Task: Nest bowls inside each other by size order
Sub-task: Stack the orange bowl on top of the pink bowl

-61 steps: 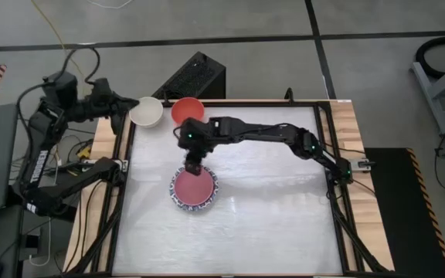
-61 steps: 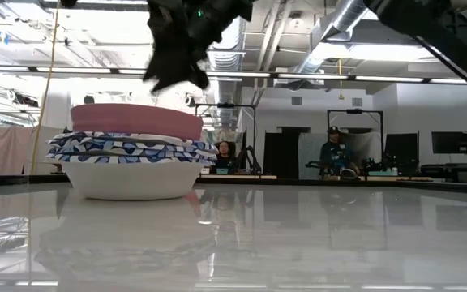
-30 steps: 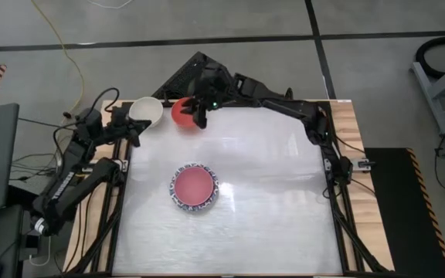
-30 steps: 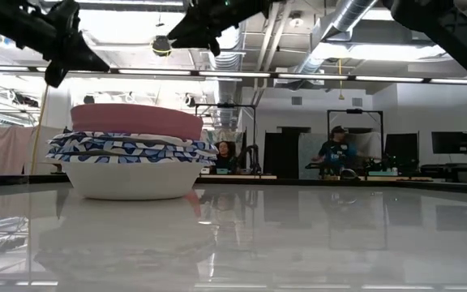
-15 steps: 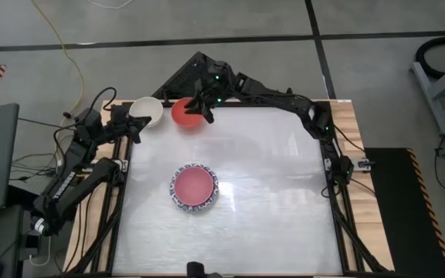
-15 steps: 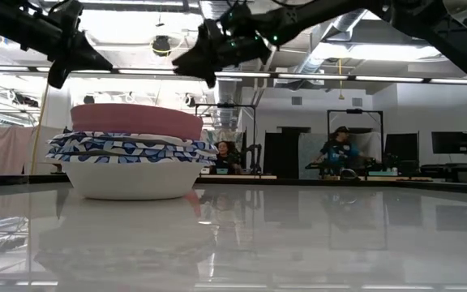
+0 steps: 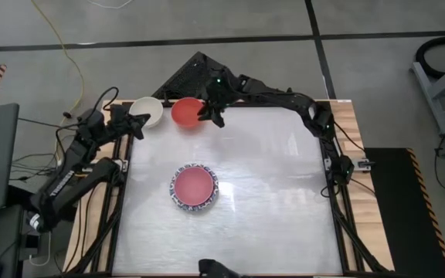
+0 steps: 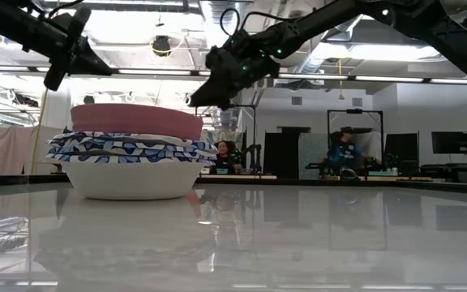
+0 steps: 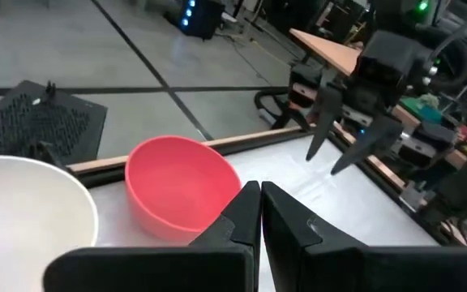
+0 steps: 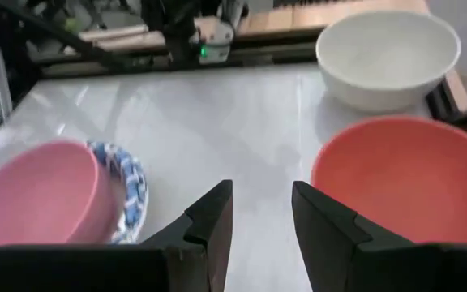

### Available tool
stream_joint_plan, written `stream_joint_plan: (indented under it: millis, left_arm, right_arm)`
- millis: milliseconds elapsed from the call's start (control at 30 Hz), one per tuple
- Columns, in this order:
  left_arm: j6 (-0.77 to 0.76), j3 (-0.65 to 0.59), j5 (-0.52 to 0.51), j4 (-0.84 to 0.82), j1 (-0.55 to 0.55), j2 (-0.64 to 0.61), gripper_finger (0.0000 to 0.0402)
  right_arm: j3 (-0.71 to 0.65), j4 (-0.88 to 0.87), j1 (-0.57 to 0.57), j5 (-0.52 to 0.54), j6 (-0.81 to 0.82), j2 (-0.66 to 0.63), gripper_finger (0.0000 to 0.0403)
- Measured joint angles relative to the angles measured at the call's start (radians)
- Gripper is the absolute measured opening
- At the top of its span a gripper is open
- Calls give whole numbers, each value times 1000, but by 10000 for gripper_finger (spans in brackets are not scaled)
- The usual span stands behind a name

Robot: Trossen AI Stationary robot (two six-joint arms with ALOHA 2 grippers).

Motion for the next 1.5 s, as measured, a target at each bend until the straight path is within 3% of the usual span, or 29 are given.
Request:
stream_joint_plan:
  millis: [167,233,300,400,500,767,900,1133,1333,1500]
  left_arm:
    - [25,0,-57,4,-73,18,2]
    - [53,0,-103,1,-104,27,2]
    - [88,0,-152,1,-134,36,2]
    - [118,0,-240,5,-174,56,2]
    - [102,0,-322,11,-203,75,2]
    - [31,0,-397,10,-257,106,2]
    - [16,0,-435,8,-277,118,2]
    - [-116,0,-417,1,-300,158,2]
    - [-165,1,-375,-30,-340,210,2]
    - [-204,1,-375,0,-356,258,2]
  right_arm:
    - [0,-69,1,8,-24,0,150]
    - [0,-69,6,66,-27,0,150]
    - [1,-70,14,147,-50,0,150]
    - [1,-67,20,377,-65,0,150]
    - [1,-67,23,544,19,0,150]
    - [1,-68,8,650,345,0,150]
    - [1,-57,15,710,423,0,150]
    - [1,-56,8,789,606,0,150]
    - [1,-53,-12,794,664,0,162]
    - [1,-42,-12,716,663,0,199]
